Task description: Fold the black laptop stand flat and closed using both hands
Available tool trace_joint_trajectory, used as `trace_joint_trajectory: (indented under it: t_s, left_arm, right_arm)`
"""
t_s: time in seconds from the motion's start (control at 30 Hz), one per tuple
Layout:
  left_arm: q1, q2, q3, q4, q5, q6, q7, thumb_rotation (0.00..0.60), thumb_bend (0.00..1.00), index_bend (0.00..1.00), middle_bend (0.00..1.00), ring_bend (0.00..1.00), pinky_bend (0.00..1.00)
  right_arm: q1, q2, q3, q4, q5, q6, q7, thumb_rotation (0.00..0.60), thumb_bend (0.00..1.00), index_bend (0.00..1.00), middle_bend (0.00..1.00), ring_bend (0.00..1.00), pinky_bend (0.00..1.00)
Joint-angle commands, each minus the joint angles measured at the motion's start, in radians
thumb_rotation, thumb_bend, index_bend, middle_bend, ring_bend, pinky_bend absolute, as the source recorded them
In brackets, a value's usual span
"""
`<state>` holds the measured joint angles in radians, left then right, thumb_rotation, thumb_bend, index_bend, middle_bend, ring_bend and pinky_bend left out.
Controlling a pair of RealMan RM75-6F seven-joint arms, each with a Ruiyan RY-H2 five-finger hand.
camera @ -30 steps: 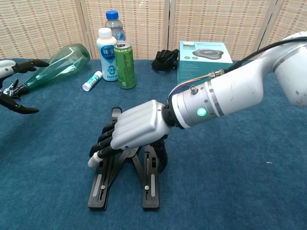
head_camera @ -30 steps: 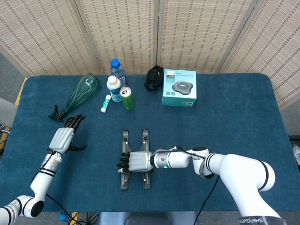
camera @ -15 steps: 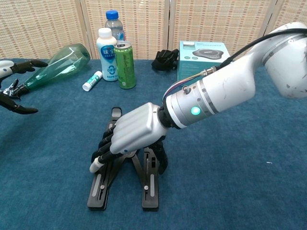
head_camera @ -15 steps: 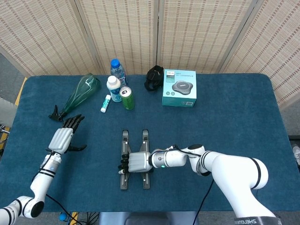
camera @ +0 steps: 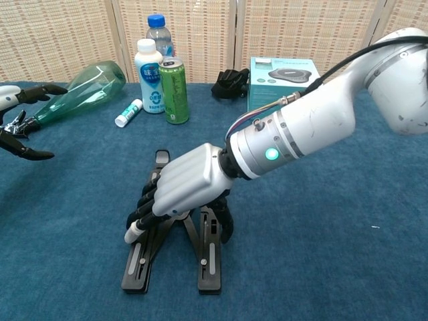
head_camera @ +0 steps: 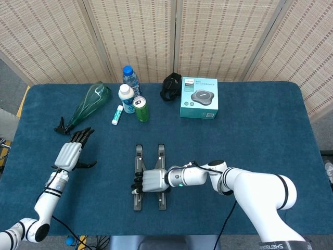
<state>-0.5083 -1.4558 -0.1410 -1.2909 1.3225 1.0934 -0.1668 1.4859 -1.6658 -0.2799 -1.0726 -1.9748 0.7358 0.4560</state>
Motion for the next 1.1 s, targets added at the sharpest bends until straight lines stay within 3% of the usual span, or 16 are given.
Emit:
trace_joint_trajectory:
  t_s: [0.03, 0.67, 0.93, 1.1]
  left_arm:
    - [0.001, -0.001, -0.001, 0.001, 0.0, 0.001, -0.001, 0.6, 0.15, 0.0, 0.01, 0.0, 0.0]
    - [0.009, -0.004, -0.003, 0.009, 0.008, 0.011, -0.021, 0.6, 0.15, 0.0, 0.01, 0.0, 0.0]
    - [0.008, -0.007, -0.003, 0.013, 0.013, 0.01, -0.026, 0.6, 0.15, 0.0, 0.01, 0.0, 0.0]
    - [0.008, -0.009, -0.003, 0.013, 0.015, 0.012, -0.026, 0.6, 0.15, 0.0, 0.01, 0.0, 0.0]
  right_arm:
    - [0.005, -0.004, -0.003, 0.003, 0.001, -0.004, -0.004, 0.6, 0.0, 0.0, 0.0, 0.0, 0.0]
    - [0.012, -0.041, 0.006, 0.032, 0.024, -0.004, -0.032, 0.6, 0.0, 0.0, 0.01, 0.0, 0.0]
    - [-0.011, -0.053, 0.003, 0.06, 0.027, 0.045, -0.022, 0.6, 0.0, 0.01, 0.24, 0.0, 0.0]
    - [-0.016, -0.059, 0.002, 0.078, 0.024, 0.064, -0.01, 0.6, 0.0, 0.11, 0.33, 0.0, 0.0]
